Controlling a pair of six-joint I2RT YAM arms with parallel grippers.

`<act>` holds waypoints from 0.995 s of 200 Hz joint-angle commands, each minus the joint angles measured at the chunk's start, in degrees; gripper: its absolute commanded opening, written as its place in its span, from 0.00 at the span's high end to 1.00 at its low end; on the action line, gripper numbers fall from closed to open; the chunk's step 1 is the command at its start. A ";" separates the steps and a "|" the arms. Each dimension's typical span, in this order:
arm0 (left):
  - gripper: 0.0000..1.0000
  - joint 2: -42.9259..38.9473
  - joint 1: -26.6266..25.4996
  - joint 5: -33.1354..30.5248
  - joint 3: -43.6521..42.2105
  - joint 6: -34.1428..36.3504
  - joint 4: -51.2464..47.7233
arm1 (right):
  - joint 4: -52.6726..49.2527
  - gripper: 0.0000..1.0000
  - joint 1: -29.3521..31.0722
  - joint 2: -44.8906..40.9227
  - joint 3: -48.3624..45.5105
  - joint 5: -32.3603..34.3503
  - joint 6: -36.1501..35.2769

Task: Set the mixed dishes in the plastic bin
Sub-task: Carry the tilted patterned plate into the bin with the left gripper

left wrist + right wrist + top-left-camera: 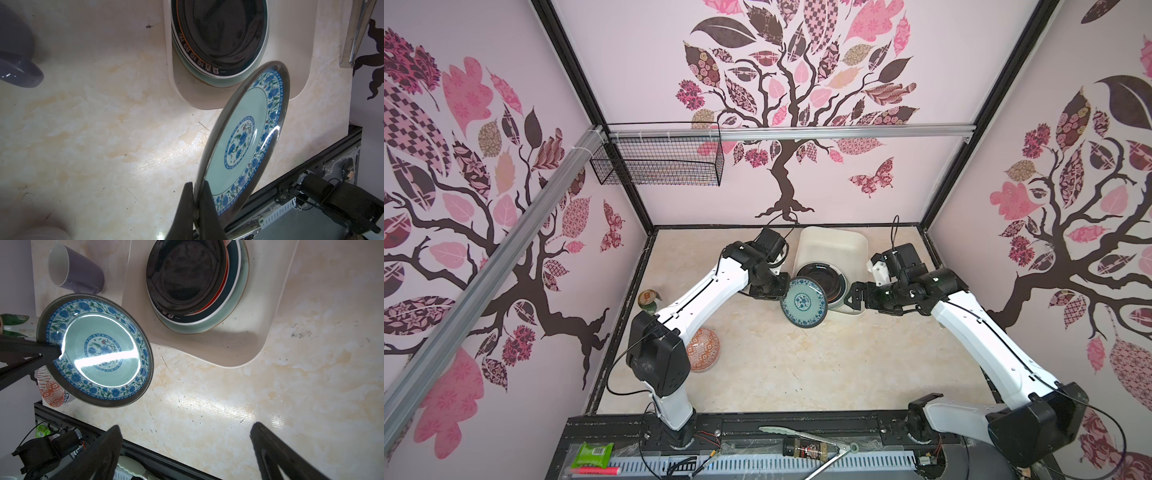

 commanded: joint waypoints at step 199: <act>1.00 33.56 2.97 3.37 37.92 -1.13 -1.30 | -1.98 0.01 -5.21 -5.51 -3.98 0.67 -1.13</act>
